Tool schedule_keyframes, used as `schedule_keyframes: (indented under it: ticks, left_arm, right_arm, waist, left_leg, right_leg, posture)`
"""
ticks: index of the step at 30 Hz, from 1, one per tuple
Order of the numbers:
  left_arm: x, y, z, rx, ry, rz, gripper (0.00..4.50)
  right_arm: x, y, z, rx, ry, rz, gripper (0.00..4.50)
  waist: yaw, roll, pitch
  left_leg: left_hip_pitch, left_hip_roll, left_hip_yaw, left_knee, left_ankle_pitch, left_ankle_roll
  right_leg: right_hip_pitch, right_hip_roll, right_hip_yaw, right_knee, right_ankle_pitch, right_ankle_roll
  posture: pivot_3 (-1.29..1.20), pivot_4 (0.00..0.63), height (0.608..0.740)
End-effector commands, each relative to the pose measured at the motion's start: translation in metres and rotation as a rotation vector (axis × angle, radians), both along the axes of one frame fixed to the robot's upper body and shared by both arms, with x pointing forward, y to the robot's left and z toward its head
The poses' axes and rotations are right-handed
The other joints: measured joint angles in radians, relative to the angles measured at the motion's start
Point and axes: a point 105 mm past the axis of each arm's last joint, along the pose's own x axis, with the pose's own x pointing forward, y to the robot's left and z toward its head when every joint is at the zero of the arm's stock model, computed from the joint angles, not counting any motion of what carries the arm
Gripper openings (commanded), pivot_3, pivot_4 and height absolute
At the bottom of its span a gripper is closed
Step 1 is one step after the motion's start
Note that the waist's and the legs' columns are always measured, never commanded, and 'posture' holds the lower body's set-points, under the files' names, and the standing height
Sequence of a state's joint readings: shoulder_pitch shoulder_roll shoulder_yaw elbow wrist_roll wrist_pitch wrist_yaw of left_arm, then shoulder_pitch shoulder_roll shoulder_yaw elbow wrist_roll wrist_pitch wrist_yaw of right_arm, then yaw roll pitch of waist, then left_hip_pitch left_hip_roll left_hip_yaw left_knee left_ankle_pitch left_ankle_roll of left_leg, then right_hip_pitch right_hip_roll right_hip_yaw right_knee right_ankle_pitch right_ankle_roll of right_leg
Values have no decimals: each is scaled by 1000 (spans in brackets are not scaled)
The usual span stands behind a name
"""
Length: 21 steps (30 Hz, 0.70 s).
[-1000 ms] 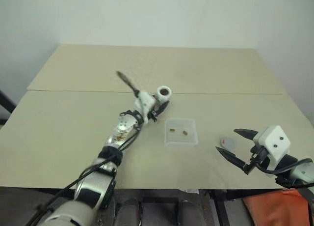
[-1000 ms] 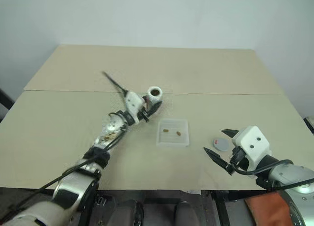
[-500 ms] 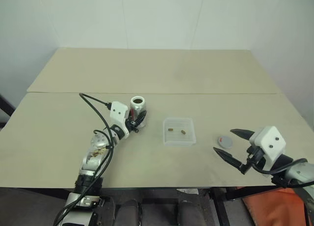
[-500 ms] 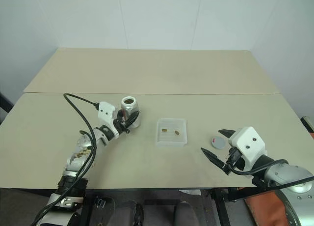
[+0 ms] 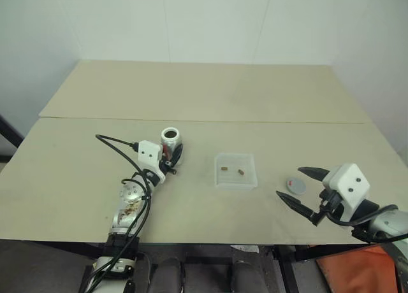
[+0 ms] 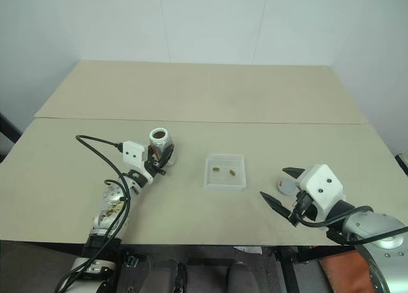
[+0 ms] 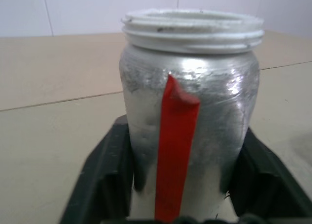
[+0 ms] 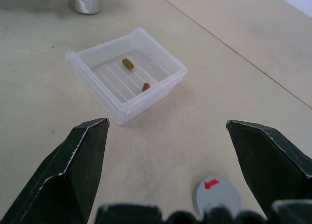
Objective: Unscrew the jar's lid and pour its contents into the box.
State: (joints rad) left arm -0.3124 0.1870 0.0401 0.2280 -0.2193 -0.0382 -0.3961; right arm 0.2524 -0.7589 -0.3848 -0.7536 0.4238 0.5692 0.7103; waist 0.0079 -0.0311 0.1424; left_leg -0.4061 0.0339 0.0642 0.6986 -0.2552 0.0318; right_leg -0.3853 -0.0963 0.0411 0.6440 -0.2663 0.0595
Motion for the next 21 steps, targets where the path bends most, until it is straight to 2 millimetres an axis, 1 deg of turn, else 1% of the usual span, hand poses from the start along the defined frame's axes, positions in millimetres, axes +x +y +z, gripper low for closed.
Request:
schedule_keyframes:
  ticks: [1, 4, 8, 12, 15, 16, 18, 19, 21]
  left_arm:
    - [1, 7, 2, -8, -9, 11, 3579]
    - [-2, 8, 3, 21, -30, -8, 4455]
    - [-9, 12, 7, 20, -40, -20, 4455]
    - [-28, 15, 7, 6, -5, -94, 4455]
    - [-43, 27, 7, -21, 45, -109, 4455]
    - [-50, 31, 7, -33, 66, -127, 4455]
    - [-72, 40, 1, -11, 128, -201, 4455]
    - [-83, 47, -3, 12, 151, -225, 4455]
    - [-96, 65, -6, 47, 188, -219, 4455]
  right_arm:
    - [2, 2, 12, -22, -63, 21, 4500]
    - [4, 2, 13, -22, -64, 25, 4500]
    - [5, 2, 12, -21, -62, 28, 4500]
    - [6, 2, 10, -16, -50, 27, 4500]
    - [7, 3, 9, -18, -47, 32, 4500]
    - [7, 3, 9, -17, -46, 33, 4500]
    - [7, 2, 9, -16, -44, 35, 4500]
    - [6, 1, 9, -15, -41, 36, 4500]
    - [0, -3, 10, -14, -28, 51, 4500]
  waist:
    - [0, 0, 0]
    - [1, 0, 0]
    - [2, 0, 0]
    - [0, 0, 0]
    - [-3, 0, 0]
    - [-4, 0, 0]
    - [-8, 0, 0]
    - [-12, 0, 0]
    - [-15, 0, 0]
  left_leg:
    - [0, 0, 0, 0, 0, 0]
    - [0, 0, 0, 0, 0, 0]
    - [-1, 0, 0, -2, 0, 0]
    - [-1, 0, 0, -3, 0, 0]
    - [-1, 1, 0, -4, 0, 0]
    - [0, 1, 0, -4, 0, 0]
    - [0, 1, 0, -4, 0, 0]
    - [0, 2, 1, -4, 0, 0]
    - [0, 2, 1, -5, 0, 0]
  right_leg:
    - [0, 0, 0, 0, 0, 0]
    - [0, 0, 0, -1, 0, 0]
    - [0, 0, 0, -2, 0, 0]
    - [-1, 0, 0, -2, 0, 0]
    - [-1, 0, 0, -2, 0, 0]
    - [-1, 0, 0, -2, 0, 0]
    - [-1, 0, 0, -2, 0, 0]
    - [-2, 0, 0, -2, 0, -1]
    - [-2, 0, 0, -2, -1, -2]
  posture:
    - [0, 150, 740]
    - [0, 150, 740]
    - [0, 150, 740]
    - [0, 150, 740]
    - [0, 150, 740]
    - [0, 150, 740]
    - [0, 150, 740]
    - [0, 150, 740]
    - [0, 150, 740]
